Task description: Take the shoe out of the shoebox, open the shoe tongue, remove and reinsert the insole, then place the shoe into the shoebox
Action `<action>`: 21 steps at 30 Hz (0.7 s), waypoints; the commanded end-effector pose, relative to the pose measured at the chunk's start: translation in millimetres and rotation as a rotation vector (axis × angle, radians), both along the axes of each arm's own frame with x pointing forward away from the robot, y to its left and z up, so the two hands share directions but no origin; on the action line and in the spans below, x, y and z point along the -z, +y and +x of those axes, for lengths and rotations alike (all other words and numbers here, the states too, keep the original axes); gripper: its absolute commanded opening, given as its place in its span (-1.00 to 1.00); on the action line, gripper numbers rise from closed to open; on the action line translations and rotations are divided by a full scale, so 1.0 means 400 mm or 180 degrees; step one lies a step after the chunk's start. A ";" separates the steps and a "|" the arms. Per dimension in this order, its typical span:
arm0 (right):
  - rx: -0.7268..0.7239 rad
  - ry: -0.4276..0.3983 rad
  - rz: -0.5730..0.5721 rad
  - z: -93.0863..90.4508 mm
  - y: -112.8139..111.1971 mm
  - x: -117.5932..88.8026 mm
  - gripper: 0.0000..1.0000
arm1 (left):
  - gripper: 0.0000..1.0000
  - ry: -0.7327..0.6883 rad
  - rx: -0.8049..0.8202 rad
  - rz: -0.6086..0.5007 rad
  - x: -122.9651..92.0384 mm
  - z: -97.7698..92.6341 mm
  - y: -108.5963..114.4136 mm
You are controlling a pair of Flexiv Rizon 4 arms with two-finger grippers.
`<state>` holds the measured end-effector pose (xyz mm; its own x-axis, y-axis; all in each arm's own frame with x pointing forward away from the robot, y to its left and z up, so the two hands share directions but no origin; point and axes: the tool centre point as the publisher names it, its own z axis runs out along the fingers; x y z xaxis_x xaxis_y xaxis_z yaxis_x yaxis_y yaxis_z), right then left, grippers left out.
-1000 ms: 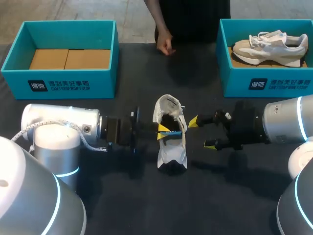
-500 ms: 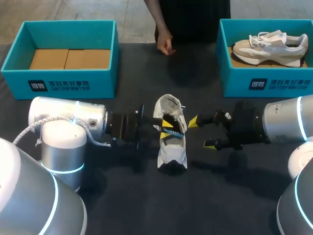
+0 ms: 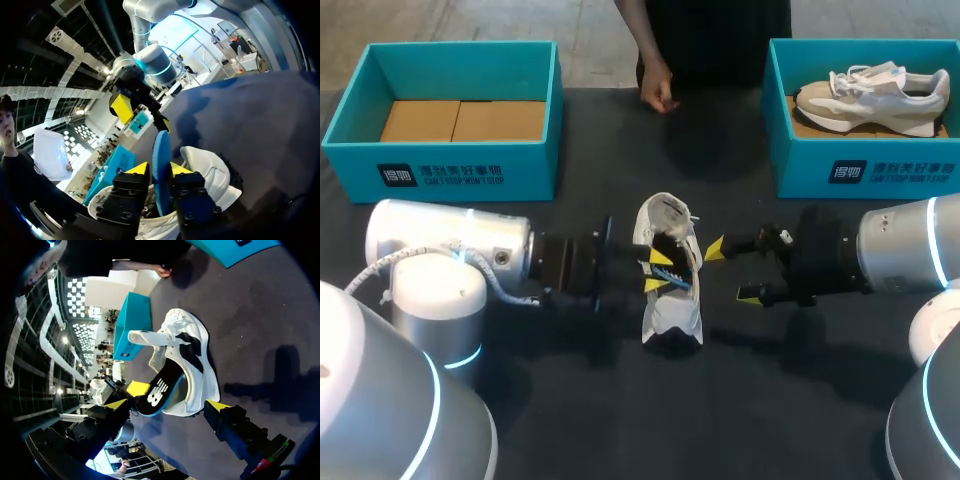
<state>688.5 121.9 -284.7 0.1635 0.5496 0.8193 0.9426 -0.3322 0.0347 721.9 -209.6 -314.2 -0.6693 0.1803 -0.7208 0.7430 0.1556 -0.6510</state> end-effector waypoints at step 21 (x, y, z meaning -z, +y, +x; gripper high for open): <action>0.0007 0.0006 -0.0017 0.000 0.005 -0.002 1.00 | -1.00 0.0028 0.0047 0.0230 0.065 0.047 -0.010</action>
<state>688.6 121.9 -284.7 0.1636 0.5497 0.8192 0.9425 -0.3323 0.0348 740.5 -210.5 -336.8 -0.6713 0.2413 -0.7008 0.7408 0.1878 -0.6449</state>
